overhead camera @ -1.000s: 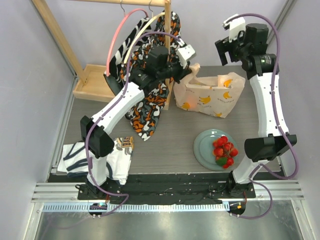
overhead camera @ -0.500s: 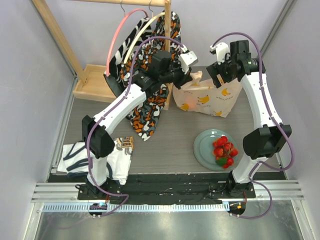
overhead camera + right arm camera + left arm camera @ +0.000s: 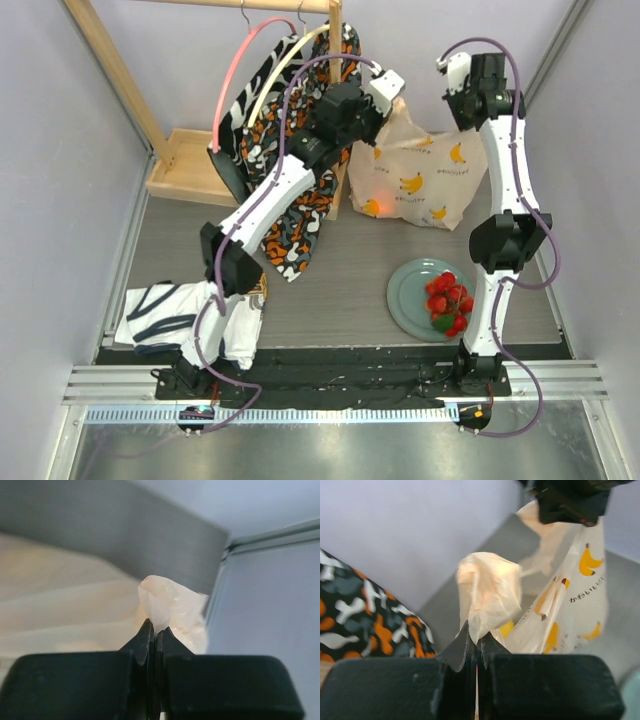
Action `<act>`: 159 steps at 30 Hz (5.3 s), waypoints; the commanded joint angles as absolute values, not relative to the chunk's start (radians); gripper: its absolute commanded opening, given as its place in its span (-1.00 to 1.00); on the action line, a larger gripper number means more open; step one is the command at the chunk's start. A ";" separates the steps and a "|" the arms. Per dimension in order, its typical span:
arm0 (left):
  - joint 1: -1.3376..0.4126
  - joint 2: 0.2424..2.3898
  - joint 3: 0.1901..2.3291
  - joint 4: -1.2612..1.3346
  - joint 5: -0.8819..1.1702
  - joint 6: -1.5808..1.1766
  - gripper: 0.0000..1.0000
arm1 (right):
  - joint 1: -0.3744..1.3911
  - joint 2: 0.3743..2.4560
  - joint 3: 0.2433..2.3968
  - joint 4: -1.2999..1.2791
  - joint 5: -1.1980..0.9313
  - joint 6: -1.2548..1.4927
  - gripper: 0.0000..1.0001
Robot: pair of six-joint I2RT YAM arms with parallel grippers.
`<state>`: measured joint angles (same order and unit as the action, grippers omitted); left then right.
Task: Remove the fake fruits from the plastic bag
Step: Adjust the plastic bag at the center of the board, then take out the fake fruit from the plastic bag, then place the fake fruit on the plate.
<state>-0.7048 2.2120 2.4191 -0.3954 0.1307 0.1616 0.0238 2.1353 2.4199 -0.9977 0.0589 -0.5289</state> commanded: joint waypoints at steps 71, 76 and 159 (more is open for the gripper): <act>-0.762 1.770 1.626 -0.403 0.336 -0.255 -1.00 | 0.146 1.787 1.474 -0.621 -0.005 -0.394 -0.39; -0.762 1.776 1.611 -0.399 0.337 -0.247 -1.00 | 0.161 1.838 1.454 -0.611 0.041 -0.411 -0.25; -0.643 1.819 1.687 -0.402 0.275 -0.196 -1.00 | 0.442 1.503 1.000 -0.712 -0.012 -0.807 -0.24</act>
<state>-0.6415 1.8893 1.6970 -0.4271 0.2771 -0.2230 0.4610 1.5043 1.0279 -0.8074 -0.1493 -0.7906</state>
